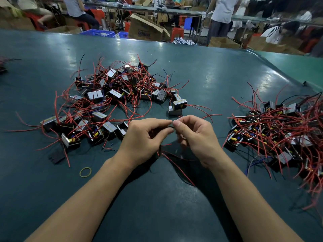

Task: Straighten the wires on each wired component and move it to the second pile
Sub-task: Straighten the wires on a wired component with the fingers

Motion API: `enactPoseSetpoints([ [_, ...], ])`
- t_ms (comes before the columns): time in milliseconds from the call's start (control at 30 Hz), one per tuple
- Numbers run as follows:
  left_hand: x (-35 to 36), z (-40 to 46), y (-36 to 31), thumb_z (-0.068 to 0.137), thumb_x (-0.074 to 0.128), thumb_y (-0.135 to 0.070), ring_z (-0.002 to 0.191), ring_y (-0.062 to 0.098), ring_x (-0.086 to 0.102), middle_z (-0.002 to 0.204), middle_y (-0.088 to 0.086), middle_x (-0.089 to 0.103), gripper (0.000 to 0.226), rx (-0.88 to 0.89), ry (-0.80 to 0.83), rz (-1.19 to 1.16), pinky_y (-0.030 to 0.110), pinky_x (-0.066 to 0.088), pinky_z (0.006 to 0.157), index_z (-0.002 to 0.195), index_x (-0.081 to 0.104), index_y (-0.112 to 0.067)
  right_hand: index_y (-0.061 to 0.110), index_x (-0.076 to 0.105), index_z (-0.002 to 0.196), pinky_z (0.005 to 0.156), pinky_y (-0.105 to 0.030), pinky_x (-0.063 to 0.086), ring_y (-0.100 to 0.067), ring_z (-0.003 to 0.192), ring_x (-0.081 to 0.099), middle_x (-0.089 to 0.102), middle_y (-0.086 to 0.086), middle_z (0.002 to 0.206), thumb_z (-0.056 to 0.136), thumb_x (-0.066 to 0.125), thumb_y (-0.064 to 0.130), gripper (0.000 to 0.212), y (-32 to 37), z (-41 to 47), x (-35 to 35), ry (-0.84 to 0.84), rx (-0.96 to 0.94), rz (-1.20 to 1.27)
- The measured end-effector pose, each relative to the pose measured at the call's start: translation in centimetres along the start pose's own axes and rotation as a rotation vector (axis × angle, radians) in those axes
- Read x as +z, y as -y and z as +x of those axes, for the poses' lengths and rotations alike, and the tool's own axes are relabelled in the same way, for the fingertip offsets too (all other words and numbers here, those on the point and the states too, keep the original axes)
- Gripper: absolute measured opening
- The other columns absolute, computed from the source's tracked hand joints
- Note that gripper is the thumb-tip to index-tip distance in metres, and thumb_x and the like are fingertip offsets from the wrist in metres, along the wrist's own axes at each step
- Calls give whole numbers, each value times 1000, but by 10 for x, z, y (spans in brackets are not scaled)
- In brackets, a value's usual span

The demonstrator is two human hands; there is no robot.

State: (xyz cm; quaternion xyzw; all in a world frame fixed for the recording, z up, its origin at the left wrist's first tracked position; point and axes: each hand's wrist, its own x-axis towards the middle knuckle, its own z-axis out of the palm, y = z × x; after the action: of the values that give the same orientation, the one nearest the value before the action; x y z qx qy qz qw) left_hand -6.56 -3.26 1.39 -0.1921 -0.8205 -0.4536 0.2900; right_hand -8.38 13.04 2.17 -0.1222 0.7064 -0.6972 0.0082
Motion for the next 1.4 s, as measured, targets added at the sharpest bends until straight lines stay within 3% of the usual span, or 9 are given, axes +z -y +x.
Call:
enactPoseSetpoints([
  [167, 1, -1, -2, 83, 77, -11, 87, 1, 69, 93, -4, 75, 16, -107, -3, -30, 22, 54, 81, 99, 77, -12, 9, 64, 81, 42, -20, 43, -7, 49, 52, 59, 4, 58, 92, 63, 10, 11, 2, -1, 1, -39, 2, 54],
  [333, -1, -1, 2, 90, 69, -18, 82, 7, 70, 83, -7, 75, 8, -268, 28, -162, 28, 57, 74, 94, 76, -19, 5, 63, 83, 44, -18, 44, -9, 51, 53, 58, -3, 63, 92, 62, 8, 9, 5, 1, -4, -74, 82, 243],
  [433, 0, 0, 1, 91, 67, -14, 77, 3, 67, 83, -6, 74, 12, -268, 68, -162, 19, 53, 71, 91, 75, -22, 4, 63, 86, 45, -18, 47, -11, 52, 57, 62, -3, 63, 91, 62, 7, 6, 5, 1, -5, -57, 127, 280],
  [567, 0, 0, 0, 91, 65, -8, 76, 9, 69, 82, -3, 74, 13, -287, 87, -253, 24, 55, 73, 93, 74, -18, 2, 66, 89, 52, -19, 52, -15, 60, 66, 67, -8, 70, 88, 63, 3, 4, 6, -1, -6, -39, 92, 308],
  [700, 2, 1, -1, 89, 67, -8, 71, 7, 67, 78, -3, 72, 6, -310, 34, -298, 18, 52, 69, 90, 72, -12, 3, 69, 95, 56, -19, 54, -18, 71, 72, 74, -9, 79, 87, 61, -4, 13, 7, -1, -4, 11, 91, 320],
  [933, 4, 0, -1, 89, 68, -6, 67, 5, 65, 72, -3, 71, 7, -349, -7, -312, 17, 52, 66, 86, 71, -11, 4, 70, 90, 52, -24, 54, -20, 67, 72, 73, -8, 72, 89, 66, 4, 4, 4, -2, 1, -71, 55, 145],
  [1100, 6, 3, -1, 88, 69, -7, 63, 4, 60, 70, -2, 69, 7, -358, -38, -253, 17, 49, 62, 83, 72, -10, 14, 71, 83, 50, -27, 55, -19, 65, 72, 73, -5, 71, 88, 70, 12, 6, 4, -4, 2, -135, -65, -98],
  [1200, 5, 4, -2, 88, 69, -7, 63, 2, 60, 71, 1, 70, 7, -359, -44, -247, 14, 48, 62, 81, 72, -10, 17, 71, 82, 50, -27, 54, -19, 67, 72, 73, -4, 71, 88, 70, 13, 8, 5, -5, 3, -115, -87, -117],
  [1400, 4, 3, -3, 87, 70, -8, 60, 19, 61, 73, 10, 71, 8, -352, -39, -251, 27, 50, 59, 81, 73, -13, 22, 70, 86, 47, -25, 53, -15, 69, 71, 72, 0, 74, 90, 67, 10, 13, 5, -6, 2, -90, -127, -191],
])
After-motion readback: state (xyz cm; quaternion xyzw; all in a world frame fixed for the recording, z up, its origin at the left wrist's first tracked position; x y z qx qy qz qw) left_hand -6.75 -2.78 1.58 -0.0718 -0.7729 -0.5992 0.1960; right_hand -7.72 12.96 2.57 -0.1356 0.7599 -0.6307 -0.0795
